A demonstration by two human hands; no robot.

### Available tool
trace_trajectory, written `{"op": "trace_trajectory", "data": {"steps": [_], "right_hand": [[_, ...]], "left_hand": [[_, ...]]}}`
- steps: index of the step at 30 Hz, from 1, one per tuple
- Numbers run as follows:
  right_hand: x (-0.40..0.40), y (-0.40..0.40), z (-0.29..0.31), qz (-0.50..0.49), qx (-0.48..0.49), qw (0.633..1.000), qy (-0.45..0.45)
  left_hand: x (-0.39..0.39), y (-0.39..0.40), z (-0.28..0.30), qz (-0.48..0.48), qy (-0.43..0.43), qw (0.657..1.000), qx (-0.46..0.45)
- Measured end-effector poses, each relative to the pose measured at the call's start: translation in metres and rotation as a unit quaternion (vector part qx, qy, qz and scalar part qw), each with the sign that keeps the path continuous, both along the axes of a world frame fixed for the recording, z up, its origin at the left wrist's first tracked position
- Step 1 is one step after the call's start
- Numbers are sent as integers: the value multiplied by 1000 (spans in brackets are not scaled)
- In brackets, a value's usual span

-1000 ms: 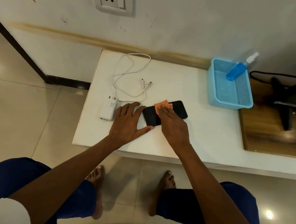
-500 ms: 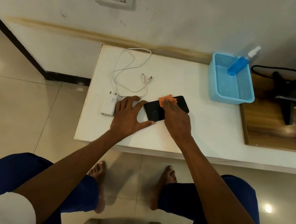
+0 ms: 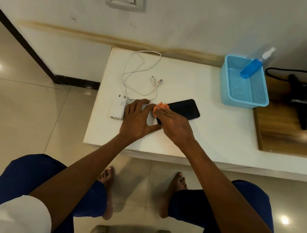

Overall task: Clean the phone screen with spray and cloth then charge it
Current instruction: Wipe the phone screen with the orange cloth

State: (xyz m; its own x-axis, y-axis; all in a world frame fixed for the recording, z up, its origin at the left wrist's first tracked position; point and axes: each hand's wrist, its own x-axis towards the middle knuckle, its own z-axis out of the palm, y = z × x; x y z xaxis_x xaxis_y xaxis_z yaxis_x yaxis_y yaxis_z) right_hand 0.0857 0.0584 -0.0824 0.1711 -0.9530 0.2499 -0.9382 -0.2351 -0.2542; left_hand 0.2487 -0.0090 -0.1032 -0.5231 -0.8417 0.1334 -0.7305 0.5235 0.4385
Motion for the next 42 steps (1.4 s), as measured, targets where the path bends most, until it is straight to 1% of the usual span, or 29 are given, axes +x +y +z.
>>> {"op": "trace_trajectory", "data": {"steps": [3,11,15,20,24,28,34,39,42], "right_hand": [[-8,10,1,13,14,1000,1],[-18,40,6,-7,32,999,20],[-20,42,3,-19,9,999,31],[-34,48,0,-64,-22,997,28],[-49,53,-1,-117,2,993,10],[-59,56,3,-172,-22,985,-8],[-68,56,3,-242,16,969,-39],[-72,46,2,-238,32,969,-52],[-76,28,7,-233,58,969,-57]], "left_hand": [[0,0,1,-7,0,1000,-7],[1,0,1,-14,-21,1000,0],[1,0,1,-11,-18,1000,-16],[1,-1,-1,-16,-19,999,-22],[0,0,-1,-14,-16,999,-26],[0,0,-3,-13,-15,999,-37],[-1,-1,-9,-9,-14,998,-56],[0,-3,-13,-10,-7,998,-69],[-1,-4,-13,-10,-11,997,-75]]}}
